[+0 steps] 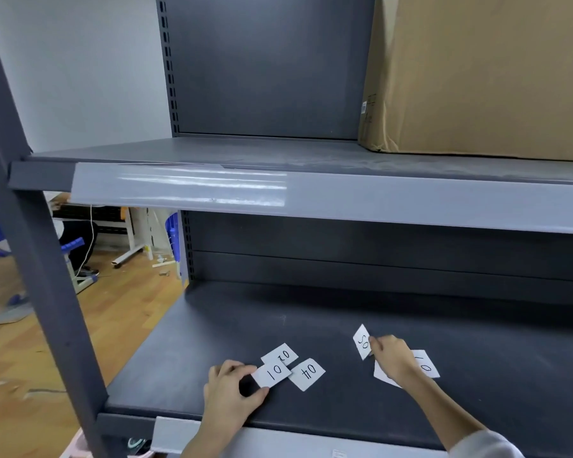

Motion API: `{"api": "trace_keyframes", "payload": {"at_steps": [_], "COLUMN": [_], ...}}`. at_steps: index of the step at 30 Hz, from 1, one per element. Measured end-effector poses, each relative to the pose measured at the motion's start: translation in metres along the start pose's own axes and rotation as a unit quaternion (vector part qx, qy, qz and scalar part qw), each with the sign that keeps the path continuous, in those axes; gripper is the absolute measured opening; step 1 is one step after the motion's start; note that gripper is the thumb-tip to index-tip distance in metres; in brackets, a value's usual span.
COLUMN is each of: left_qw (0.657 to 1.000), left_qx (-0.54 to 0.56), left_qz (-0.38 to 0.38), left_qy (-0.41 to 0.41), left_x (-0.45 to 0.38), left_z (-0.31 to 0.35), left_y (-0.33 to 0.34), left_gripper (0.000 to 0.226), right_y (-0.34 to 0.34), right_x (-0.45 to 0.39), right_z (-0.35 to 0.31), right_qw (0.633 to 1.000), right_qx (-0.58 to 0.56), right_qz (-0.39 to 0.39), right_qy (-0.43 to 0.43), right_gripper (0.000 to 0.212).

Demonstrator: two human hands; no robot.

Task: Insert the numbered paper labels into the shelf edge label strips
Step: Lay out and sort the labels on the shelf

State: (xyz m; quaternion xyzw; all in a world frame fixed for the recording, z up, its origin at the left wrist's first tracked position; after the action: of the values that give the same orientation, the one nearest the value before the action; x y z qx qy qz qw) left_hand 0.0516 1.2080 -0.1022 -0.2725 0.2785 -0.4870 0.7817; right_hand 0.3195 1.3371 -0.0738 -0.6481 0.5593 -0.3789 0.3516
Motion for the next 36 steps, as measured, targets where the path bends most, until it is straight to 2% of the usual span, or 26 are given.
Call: {"api": "trace_keyframes", "payload": {"at_steps": [3, 7, 10, 11, 15, 21, 26, 30, 32, 34, 36], "left_qw": [1.000, 0.999, 0.999, 0.999, 0.999, 0.996, 0.994, 0.993, 0.992, 0.991, 0.988], "left_qx": [0.003, 0.021, 0.028, 0.030, 0.038, 0.049, 0.062, 0.076, 0.082, 0.090, 0.105], "left_qz": [-0.010, -0.025, -0.018, -0.019, -0.028, -0.051, -0.058, -0.072, -0.063, -0.045, -0.028], "left_qy": [-0.010, -0.012, -0.017, -0.018, -0.027, -0.058, -0.069, -0.062, -0.075, -0.090, -0.114], "left_x": [0.000, 0.000, -0.001, -0.002, -0.008, -0.016, -0.017, -0.017, -0.015, -0.015, -0.014], "left_z": [-0.005, -0.010, -0.013, -0.015, -0.030, -0.036, -0.039, -0.036, -0.031, -0.029, -0.028], "left_y": [-0.004, -0.011, -0.017, -0.019, -0.021, -0.025, -0.027, -0.026, -0.030, -0.032, -0.033], "left_gripper": [0.084, 0.065, 0.031, 0.029, 0.028, 0.023, 0.016, 0.021, 0.034, 0.036, 0.040], "right_y": [-0.002, -0.004, 0.001, 0.005, 0.038, 0.067, 0.062, 0.059, 0.057, 0.054, 0.053], "right_x": [-0.012, -0.008, -0.010, -0.012, -0.008, 0.004, 0.002, 0.002, 0.002, 0.002, 0.002], "right_z": [0.007, 0.006, -0.015, -0.026, -0.082, -0.125, -0.127, -0.130, -0.132, -0.133, -0.130], "right_qw": [0.999, 0.996, 0.998, 0.998, 0.979, 0.947, 0.949, 0.948, 0.952, 0.959, 0.967], "right_qx": [-0.021, 0.037, 0.035, 0.031, 0.070, 0.188, 0.189, 0.193, 0.182, 0.159, 0.119], "right_qz": [0.010, 0.045, 0.053, 0.037, -0.076, -0.142, -0.144, -0.122, -0.102, -0.081, -0.069], "right_qy": [0.033, 0.061, -0.003, -0.042, -0.175, -0.218, -0.210, -0.223, -0.223, -0.222, -0.215], "right_gripper": [0.043, 0.037, 0.021, 0.020, 0.041, 0.050, 0.045, 0.041, 0.041, 0.038, 0.023]}}
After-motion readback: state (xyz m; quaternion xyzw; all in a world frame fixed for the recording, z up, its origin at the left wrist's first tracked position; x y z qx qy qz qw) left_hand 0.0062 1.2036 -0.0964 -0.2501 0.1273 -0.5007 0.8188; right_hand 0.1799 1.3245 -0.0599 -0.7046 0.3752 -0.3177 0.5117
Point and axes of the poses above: each hand's wrist, its own x-axis away from the middle knuckle, its own y-axis out of the palm, z = x × y, the point moved 4 cm from there along -x, towards the middle knuckle, and after that the axes turned 1 degree about -z, right-handed, at the moved point
